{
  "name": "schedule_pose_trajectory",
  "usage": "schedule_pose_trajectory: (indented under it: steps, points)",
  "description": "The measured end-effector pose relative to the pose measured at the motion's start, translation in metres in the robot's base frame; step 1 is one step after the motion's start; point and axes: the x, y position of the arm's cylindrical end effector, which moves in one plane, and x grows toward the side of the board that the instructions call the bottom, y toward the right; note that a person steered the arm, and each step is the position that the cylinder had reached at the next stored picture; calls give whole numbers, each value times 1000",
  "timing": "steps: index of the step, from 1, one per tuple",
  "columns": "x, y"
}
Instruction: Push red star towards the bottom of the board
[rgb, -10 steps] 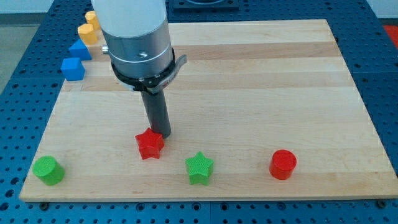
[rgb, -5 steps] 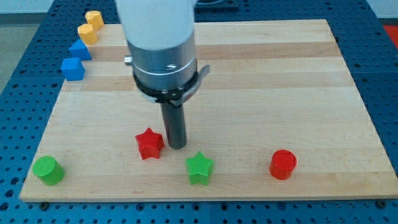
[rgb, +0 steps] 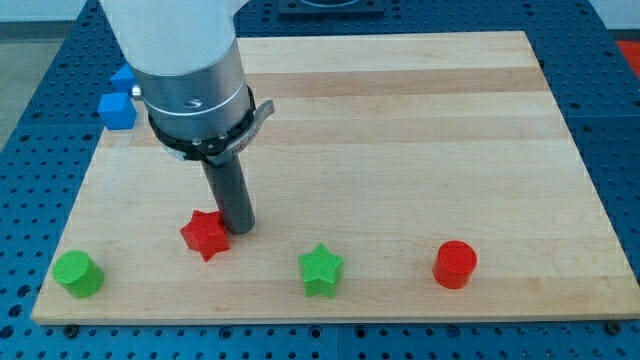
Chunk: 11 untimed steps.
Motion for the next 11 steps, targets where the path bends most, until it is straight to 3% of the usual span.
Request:
schedule_pose_trajectory:
  steps: [2, 5, 11]
  points:
    - [-27, -2]
    - [-26, -46]
    - [-20, -27]
